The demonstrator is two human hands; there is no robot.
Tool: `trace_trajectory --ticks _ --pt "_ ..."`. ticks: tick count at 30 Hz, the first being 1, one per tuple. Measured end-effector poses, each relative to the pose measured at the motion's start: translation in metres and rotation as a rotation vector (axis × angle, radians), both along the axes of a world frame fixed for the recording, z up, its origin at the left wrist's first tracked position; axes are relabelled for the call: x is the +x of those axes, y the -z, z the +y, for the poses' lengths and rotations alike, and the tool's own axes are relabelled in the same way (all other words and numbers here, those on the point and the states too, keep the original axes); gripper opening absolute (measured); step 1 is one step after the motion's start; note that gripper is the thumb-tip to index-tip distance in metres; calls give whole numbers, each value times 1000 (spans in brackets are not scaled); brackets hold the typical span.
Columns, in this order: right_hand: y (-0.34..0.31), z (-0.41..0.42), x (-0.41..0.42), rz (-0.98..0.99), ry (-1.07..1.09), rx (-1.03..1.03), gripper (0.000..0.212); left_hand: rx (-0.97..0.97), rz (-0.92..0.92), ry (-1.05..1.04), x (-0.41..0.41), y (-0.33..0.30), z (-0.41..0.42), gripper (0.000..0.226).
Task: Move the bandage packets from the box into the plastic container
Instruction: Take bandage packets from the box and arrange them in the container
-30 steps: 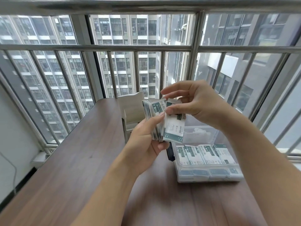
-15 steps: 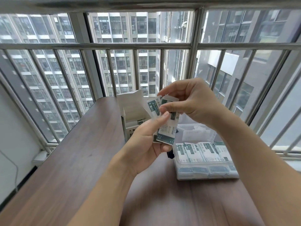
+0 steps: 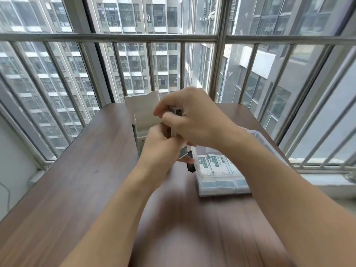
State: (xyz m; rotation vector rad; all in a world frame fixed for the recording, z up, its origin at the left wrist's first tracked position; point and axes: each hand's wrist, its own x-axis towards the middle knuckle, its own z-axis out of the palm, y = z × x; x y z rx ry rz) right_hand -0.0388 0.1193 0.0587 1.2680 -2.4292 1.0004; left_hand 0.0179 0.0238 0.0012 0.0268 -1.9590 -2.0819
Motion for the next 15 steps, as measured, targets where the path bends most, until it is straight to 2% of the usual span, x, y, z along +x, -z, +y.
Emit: trace_trajectory --ticks 4,9,15 --pt "1 0 -4 -6 -47 106 23 40 -31 -20 -4 3 1 20" --pt "-17 20 -10 -149 -140 185 25 155 -46 21 -2 0 -1 16" --pt "-22 32 -9 -156 -181 362 11 12 -42 31 0 4 6 18"
